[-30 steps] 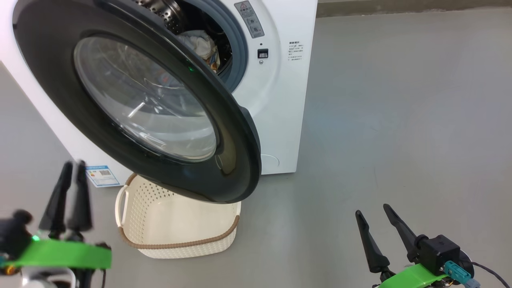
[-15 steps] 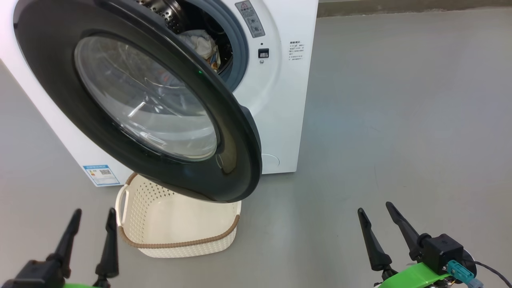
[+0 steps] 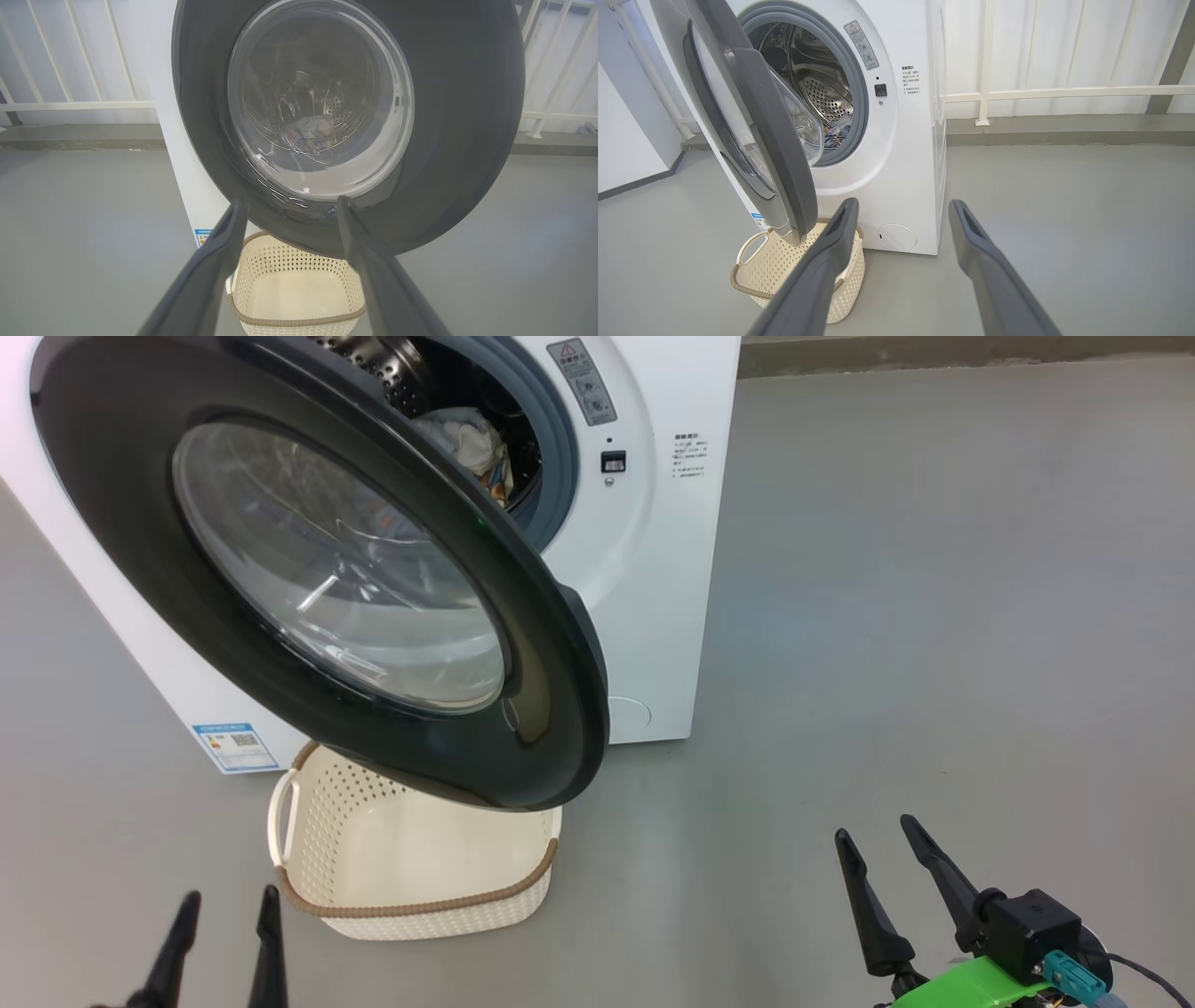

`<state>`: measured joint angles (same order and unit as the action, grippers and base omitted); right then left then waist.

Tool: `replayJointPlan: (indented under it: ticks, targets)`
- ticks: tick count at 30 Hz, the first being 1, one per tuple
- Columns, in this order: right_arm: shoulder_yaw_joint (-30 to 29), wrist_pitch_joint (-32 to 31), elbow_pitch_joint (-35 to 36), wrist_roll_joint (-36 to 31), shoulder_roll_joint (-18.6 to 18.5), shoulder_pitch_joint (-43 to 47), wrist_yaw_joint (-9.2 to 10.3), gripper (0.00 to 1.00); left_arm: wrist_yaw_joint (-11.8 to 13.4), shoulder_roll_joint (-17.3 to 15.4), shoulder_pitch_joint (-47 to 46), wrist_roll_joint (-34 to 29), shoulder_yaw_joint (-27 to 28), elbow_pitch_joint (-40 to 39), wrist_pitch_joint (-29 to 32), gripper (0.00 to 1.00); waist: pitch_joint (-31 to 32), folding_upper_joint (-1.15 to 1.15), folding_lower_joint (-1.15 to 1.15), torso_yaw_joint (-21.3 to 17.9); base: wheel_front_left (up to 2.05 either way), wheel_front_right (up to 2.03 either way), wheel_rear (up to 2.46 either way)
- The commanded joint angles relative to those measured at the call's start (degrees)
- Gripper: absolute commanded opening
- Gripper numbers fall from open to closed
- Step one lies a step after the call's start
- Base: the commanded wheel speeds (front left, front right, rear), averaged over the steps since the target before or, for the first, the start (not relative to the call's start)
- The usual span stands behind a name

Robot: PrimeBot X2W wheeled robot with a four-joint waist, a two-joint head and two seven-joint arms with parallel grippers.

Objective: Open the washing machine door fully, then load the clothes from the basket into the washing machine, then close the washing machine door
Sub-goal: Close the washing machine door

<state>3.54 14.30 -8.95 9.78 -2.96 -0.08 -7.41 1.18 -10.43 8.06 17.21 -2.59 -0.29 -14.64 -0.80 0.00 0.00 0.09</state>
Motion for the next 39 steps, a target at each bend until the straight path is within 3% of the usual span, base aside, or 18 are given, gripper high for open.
replayJointPlan:
  ticks: [1,14,39]
  targets:
    - [1.79,0.70,1.42,-0.05,0.08,-1.04,-0.08,1.00,-0.30,0.09,-0.66,-1.17,2.44,-1.04,-0.36,1.00,0.06,0.00,0.00,-0.13,0.00,0.00,0.00]
    - [1.91,0.70,1.11,-0.25,0.08,-0.95,-0.08,1.00,-1.81,3.18,2.00,-3.23,4.99,-0.98,-0.36,1.00,0.32,0.00,0.00,-0.27,0.00,0.00,0.00]
    - [1.98,0.70,0.96,-0.64,0.08,-0.87,-0.08,1.00,-4.16,5.68,1.89,-6.29,7.41,-1.37,-0.36,1.00,0.24,0.00,0.00,0.14,0.00,0.00,0.00]
